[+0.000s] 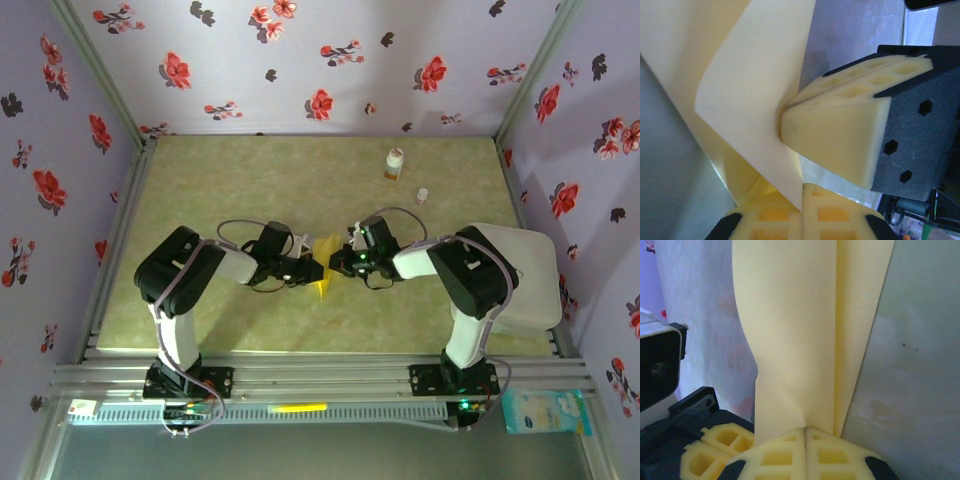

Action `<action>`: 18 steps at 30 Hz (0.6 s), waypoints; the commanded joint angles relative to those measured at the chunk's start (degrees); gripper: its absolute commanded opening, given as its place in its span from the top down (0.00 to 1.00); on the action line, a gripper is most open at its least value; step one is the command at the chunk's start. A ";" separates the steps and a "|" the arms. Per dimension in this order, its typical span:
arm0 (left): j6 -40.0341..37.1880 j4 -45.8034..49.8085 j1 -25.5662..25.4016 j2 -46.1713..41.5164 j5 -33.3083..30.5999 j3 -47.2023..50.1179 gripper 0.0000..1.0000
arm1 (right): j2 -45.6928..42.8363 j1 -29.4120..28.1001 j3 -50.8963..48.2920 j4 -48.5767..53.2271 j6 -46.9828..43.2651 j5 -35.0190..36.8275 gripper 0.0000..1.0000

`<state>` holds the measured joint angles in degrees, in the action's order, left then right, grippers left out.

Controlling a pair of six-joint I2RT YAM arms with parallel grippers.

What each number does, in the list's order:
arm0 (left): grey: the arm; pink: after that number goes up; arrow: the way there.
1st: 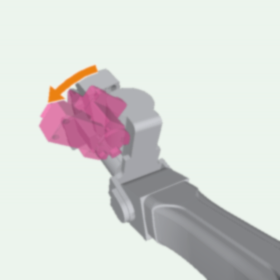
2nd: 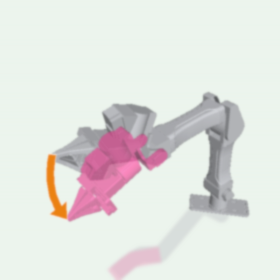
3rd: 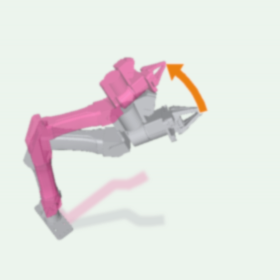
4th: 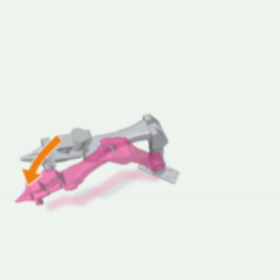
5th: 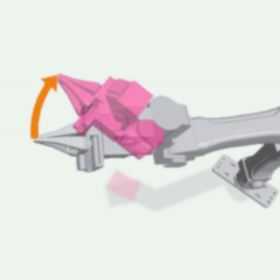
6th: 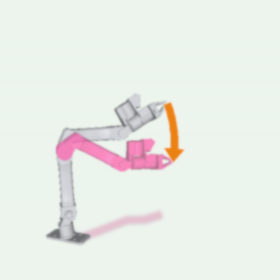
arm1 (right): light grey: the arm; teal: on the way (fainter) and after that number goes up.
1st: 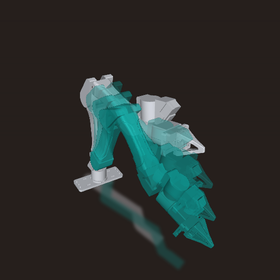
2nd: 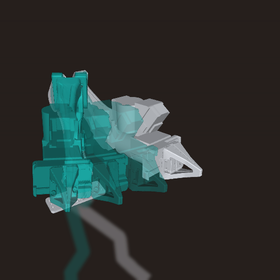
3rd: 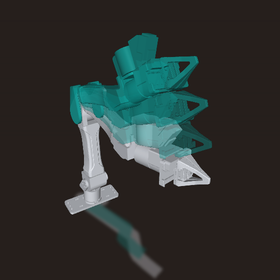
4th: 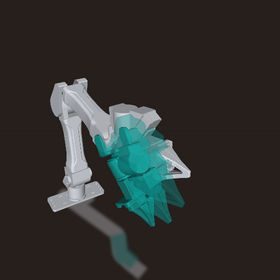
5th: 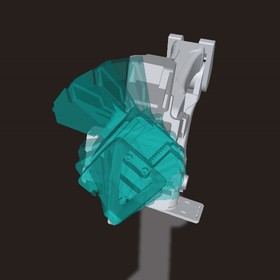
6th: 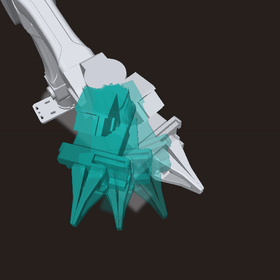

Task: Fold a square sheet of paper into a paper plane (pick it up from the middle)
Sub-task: Fold the wing for the fifth time at the center of the table.

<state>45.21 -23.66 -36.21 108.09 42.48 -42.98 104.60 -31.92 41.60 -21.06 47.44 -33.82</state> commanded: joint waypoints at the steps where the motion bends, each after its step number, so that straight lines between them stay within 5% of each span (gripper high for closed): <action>1: -2.87 10.26 1.31 -1.46 -2.51 0.89 0.89 | 2.47 0.64 0.63 1.64 1.12 3.98 0.99; 18: -4.79 17.01 -1.94 -3.70 -0.66 -0.52 0.84 | 2.55 0.28 -0.13 0.36 2.59 4.26 0.99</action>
<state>42.02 -13.80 -36.93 104.68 41.74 -43.72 104.79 -31.88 41.65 -21.30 49.95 -33.87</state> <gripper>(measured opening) 0.170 0.046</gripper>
